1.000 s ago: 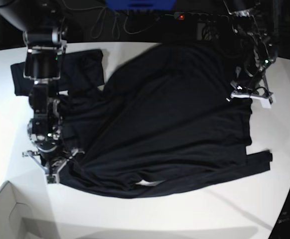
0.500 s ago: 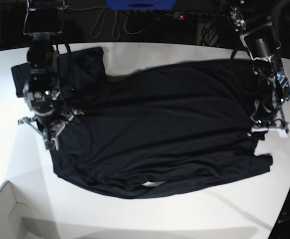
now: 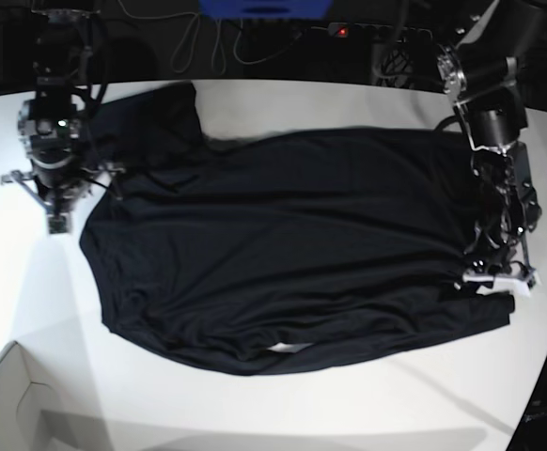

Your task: Layout the t-shirt on the table in an organized manner, then fold the t-shirt properly

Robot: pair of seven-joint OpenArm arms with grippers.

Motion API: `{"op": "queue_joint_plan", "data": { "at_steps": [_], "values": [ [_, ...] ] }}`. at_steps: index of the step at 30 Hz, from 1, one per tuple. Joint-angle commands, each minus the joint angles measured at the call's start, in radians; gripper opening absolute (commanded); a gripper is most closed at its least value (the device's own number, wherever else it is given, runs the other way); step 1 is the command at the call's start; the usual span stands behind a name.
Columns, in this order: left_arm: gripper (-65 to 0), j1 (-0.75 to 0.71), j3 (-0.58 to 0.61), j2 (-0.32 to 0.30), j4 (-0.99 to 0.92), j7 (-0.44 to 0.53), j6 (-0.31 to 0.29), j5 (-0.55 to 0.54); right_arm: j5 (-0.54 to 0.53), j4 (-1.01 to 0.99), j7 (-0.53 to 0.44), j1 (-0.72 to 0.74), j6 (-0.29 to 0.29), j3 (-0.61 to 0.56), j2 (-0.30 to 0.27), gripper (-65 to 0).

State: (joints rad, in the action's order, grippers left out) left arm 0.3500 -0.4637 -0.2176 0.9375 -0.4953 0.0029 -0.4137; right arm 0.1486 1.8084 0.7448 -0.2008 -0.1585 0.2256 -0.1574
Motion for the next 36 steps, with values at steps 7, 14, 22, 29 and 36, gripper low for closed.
{"op": "queue_joint_plan", "data": {
  "at_steps": [7, 14, 22, 29, 36],
  "values": [
    [-64.6, -0.059, -0.004, -0.024, 0.263, 0.033, -0.004, -0.083, 0.006, 0.011, -0.018, -0.070, -0.060, 0.145, -0.008, -65.0],
    [-64.6, -0.184, -0.031, -0.021, 0.463, -0.067, -0.001, -0.170, 0.006, -0.078, -0.018, -0.108, -0.085, 0.145, 0.023, -65.0],
    [-64.6, -0.289, -0.100, -0.024, 0.481, -0.078, -0.007, -0.170, 0.006, -0.032, -0.018, -0.242, -0.085, -0.004, 0.103, -65.0],
    [-64.6, -0.305, -0.182, -0.027, 0.493, -0.079, -0.007, -0.170, 0.006, 0.061, 0.029, -0.329, -0.082, -0.220, 0.146, -65.0],
    [-64.6, -0.305, -0.182, -0.055, 0.493, -0.079, -0.007, -0.170, 0.006, 0.086, 0.111, -0.300, -0.083, -0.452, 0.140, -65.0]
  ]
}}
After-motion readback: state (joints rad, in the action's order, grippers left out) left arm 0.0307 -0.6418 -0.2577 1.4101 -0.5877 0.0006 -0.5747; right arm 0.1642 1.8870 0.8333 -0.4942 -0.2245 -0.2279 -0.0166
